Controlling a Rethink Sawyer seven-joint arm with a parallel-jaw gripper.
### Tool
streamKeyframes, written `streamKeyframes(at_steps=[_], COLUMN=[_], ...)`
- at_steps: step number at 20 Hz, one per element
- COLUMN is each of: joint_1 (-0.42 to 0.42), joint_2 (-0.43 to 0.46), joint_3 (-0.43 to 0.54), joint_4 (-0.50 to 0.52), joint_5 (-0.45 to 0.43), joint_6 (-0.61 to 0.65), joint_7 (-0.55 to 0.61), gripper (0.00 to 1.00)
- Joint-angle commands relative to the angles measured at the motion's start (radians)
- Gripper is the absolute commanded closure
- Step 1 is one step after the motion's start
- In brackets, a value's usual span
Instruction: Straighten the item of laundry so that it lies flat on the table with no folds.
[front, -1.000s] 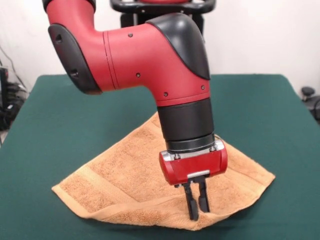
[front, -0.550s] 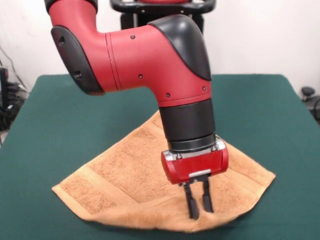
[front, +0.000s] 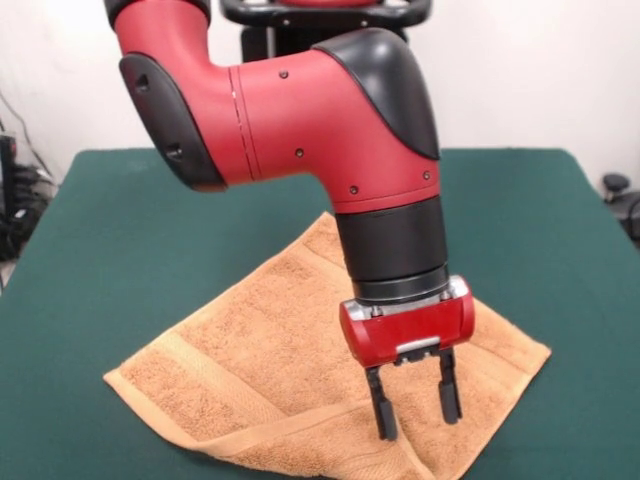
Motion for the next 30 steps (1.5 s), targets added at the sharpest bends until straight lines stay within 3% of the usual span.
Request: streamKeyframes(at_steps=[1, 9, 14, 21, 30], joint_1=[0.019, 0.017, -0.029, -0.045, -0.056], joint_2=[0.039, 0.04, 0.059, 0.026, 0.066], joint_3=[0.015, -0.003, 0.022, 0.028, 0.051], joint_4=[0.066, 0.077, 0.078, 0.124, 0.113], joint_5=[0.044, 0.036, 0.038, 0.027, 0.012], joint_6=[0.146, 0.137, 0.184, 0.204, 0.233], joint_7=[0.004, -0.009, -0.078, -0.086, -0.124], gripper=[0.0, 0.0, 0.0, 0.0, 0.0])
